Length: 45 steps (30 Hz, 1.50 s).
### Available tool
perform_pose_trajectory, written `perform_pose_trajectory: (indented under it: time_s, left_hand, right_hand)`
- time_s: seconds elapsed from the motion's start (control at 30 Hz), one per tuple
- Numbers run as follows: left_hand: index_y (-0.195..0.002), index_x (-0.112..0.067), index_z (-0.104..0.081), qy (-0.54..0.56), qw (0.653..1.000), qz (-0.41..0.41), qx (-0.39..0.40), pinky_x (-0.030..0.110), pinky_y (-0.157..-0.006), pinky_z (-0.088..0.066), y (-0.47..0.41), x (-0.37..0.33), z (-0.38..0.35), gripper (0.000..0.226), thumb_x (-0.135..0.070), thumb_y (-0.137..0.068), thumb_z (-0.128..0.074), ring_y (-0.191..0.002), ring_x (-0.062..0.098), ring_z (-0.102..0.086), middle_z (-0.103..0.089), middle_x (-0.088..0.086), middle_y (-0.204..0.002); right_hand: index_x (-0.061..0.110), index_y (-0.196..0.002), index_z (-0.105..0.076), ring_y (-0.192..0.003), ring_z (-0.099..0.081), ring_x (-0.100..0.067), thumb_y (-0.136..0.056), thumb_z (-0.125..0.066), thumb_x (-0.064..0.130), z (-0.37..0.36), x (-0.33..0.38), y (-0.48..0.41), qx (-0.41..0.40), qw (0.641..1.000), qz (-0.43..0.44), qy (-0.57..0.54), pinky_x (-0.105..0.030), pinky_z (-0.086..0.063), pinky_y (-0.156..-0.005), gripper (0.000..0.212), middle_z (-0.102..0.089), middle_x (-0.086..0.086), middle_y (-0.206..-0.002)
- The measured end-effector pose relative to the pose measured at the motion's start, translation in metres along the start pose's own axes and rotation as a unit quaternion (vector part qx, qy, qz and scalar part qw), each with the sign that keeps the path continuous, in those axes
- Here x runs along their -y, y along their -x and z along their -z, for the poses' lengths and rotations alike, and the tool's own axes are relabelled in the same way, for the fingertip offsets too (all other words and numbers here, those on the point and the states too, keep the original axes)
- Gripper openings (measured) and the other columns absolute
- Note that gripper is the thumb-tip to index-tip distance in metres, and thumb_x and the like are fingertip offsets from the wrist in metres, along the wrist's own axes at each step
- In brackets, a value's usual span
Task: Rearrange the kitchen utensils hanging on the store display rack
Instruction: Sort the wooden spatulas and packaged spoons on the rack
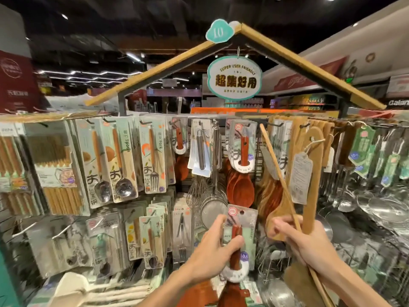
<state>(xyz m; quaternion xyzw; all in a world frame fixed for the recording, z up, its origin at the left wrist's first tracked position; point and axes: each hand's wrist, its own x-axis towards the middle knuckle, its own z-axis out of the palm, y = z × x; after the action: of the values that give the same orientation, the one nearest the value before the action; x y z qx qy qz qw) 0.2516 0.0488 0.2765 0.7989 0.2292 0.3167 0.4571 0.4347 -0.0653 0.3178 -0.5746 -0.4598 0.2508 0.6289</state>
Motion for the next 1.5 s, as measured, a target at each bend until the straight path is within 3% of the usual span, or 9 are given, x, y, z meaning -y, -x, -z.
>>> perform_pose_trajectory:
  time_s: [0.13, 0.23, 0.4, 0.53, 0.67, 0.93, 1.07, 1.2, 1.5]
  left_hand:
    - [-0.11, -0.033, -0.05, 0.073, 0.996, 0.016, -0.049, 0.028, -0.084, -0.058, -0.019, -0.017, 0.0, 0.015, -0.023, -0.1, -0.054, -0.099, 0.022, -0.068, -0.064, 0.01, -0.118]
    - [-0.101, -0.036, -0.052, 0.077, 0.99, 0.0, -0.118, 0.042, -0.074, -0.061, -0.039, -0.029, -0.001, 0.001, -0.036, -0.1, -0.052, -0.08, 0.019, -0.067, -0.068, 0.007, -0.102]
    - [-0.11, -0.02, -0.051, 0.078, 0.976, -0.043, -0.197, 0.024, -0.05, -0.051, -0.072, -0.069, 0.001, 0.021, -0.039, -0.103, -0.045, -0.059, 0.007, -0.06, -0.066, 0.007, -0.091]
    - [-0.112, -0.02, -0.05, 0.068, 0.968, -0.075, -0.228, 0.034, -0.07, -0.061, -0.105, -0.098, 0.011, 0.02, -0.038, -0.103, -0.047, -0.081, 0.014, -0.071, -0.067, 0.002, -0.103]
    - [-0.107, -0.027, -0.05, -0.009, 0.959, -0.096, -0.265, 0.048, -0.088, -0.057, -0.136, -0.109, 0.017, 0.022, -0.048, -0.1, -0.048, -0.097, 0.015, -0.067, -0.064, -0.004, -0.106]
    - [-0.114, -0.021, -0.048, -0.074, 0.953, -0.033, -0.292, 0.034, -0.087, -0.041, -0.176, -0.106, 0.008, 0.027, -0.045, -0.102, -0.046, -0.104, 0.016, -0.055, -0.054, -0.012, -0.102]
    - [-0.119, -0.017, -0.05, -0.075, 0.951, 0.0, -0.301, 0.033, -0.082, -0.042, -0.194, -0.099, 0.01, 0.032, -0.044, -0.102, -0.047, -0.098, 0.016, -0.057, -0.058, -0.004, -0.11]
    - [-0.111, -0.02, -0.046, -0.11, 0.947, 0.024, -0.3, 0.042, -0.087, -0.051, -0.211, -0.093, 0.01, 0.024, -0.043, -0.102, -0.048, -0.097, 0.023, -0.061, -0.061, 0.001, -0.108]
    - [-0.122, -0.012, -0.041, -0.141, 0.943, 0.061, -0.295, 0.04, -0.087, -0.048, -0.229, -0.088, 0.009, 0.033, -0.038, -0.103, -0.049, -0.098, 0.026, -0.06, -0.061, 0.008, -0.115]
  right_hand:
    - [-0.003, -0.091, -0.067, -0.027, -0.039, -0.006, -0.093, -0.06, 0.014, 0.007, 0.004, -0.012, -0.005, 0.999, 0.038, -0.003, -0.014, -0.03, -0.032, 0.018, -0.062, -0.011, -0.052]
    - [-0.003, -0.095, -0.054, -0.027, -0.038, -0.009, -0.095, -0.05, 0.029, 0.012, 0.006, -0.019, -0.006, 0.998, 0.064, 0.001, -0.017, -0.032, -0.033, 0.032, -0.061, -0.006, -0.055]
    - [0.005, -0.097, -0.048, -0.027, -0.041, -0.003, -0.105, -0.036, 0.012, 0.024, 0.005, -0.035, 0.002, 0.994, 0.106, 0.002, -0.009, -0.035, -0.043, 0.016, -0.044, 0.005, -0.033]
    - [0.005, -0.079, -0.05, -0.027, -0.035, -0.006, -0.102, -0.044, 0.012, 0.031, 0.011, -0.043, -0.019, 0.995, 0.09, -0.046, -0.016, -0.032, -0.035, 0.024, -0.046, -0.013, -0.052]
    - [-0.003, -0.095, -0.052, -0.026, -0.031, -0.012, -0.094, -0.051, 0.026, 0.04, 0.009, -0.048, -0.015, 0.993, 0.093, -0.078, -0.017, -0.025, -0.029, 0.028, -0.044, -0.015, -0.056]
    - [0.006, -0.085, -0.052, -0.027, -0.031, -0.015, -0.087, -0.055, 0.037, 0.063, 0.0, -0.053, -0.002, 0.994, 0.084, -0.073, -0.021, -0.028, -0.033, 0.032, -0.047, -0.012, -0.056]
    - [0.007, -0.084, -0.055, -0.028, -0.032, -0.013, -0.092, -0.053, 0.033, 0.07, 0.003, -0.057, 0.006, 0.993, 0.09, -0.073, -0.022, -0.03, -0.034, 0.028, -0.047, -0.004, -0.049]
    - [0.008, -0.109, -0.057, -0.03, -0.033, -0.014, -0.087, -0.053, 0.044, 0.076, 0.006, -0.065, 0.034, 0.991, 0.071, -0.109, -0.022, -0.029, -0.035, 0.042, -0.048, -0.005, -0.054]
    - [0.008, -0.103, -0.057, -0.031, -0.033, -0.014, -0.088, -0.054, 0.039, 0.083, 0.0, -0.068, 0.061, 0.979, 0.021, -0.195, -0.019, -0.033, -0.036, 0.034, -0.045, -0.007, -0.054]
